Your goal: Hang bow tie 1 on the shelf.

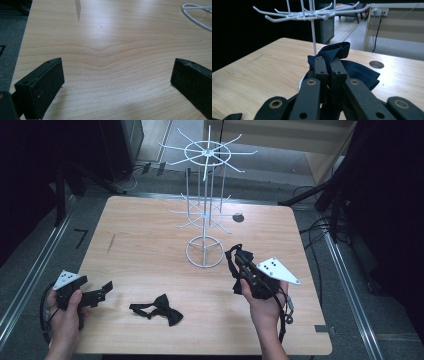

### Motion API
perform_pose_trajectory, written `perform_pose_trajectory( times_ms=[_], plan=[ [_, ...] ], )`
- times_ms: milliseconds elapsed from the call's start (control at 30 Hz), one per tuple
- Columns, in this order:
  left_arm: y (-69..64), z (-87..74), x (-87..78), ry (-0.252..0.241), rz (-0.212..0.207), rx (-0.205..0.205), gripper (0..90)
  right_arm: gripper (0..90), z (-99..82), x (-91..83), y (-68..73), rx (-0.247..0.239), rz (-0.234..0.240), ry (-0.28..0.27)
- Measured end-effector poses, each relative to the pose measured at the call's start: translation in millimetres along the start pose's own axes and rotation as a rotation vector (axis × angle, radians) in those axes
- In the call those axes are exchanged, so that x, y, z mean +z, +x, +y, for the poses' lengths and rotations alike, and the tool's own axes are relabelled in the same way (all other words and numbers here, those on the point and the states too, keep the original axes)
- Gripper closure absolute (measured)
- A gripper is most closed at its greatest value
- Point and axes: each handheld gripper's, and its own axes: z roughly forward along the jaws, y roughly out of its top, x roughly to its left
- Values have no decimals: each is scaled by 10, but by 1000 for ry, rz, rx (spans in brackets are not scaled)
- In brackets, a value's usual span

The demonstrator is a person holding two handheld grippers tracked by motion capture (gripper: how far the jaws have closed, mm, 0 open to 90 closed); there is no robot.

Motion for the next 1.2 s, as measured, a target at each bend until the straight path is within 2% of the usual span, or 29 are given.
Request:
perform_pose_trajectory(
  times_ms=[567, 800, 1200],
  plan=[
    [6, 1, 3, 2, -2, -2, 0, 875, 230, -60, 36, -23, 12, -60],
    [8, 2, 2, 2, -4, -3, 0, 875, 338, -28, 59, -31, 18, -77],
    [8, 2, 3, 2, -4, -3, 0, 875, 415, 67, 41, -34, 11, -77]
  ],
)
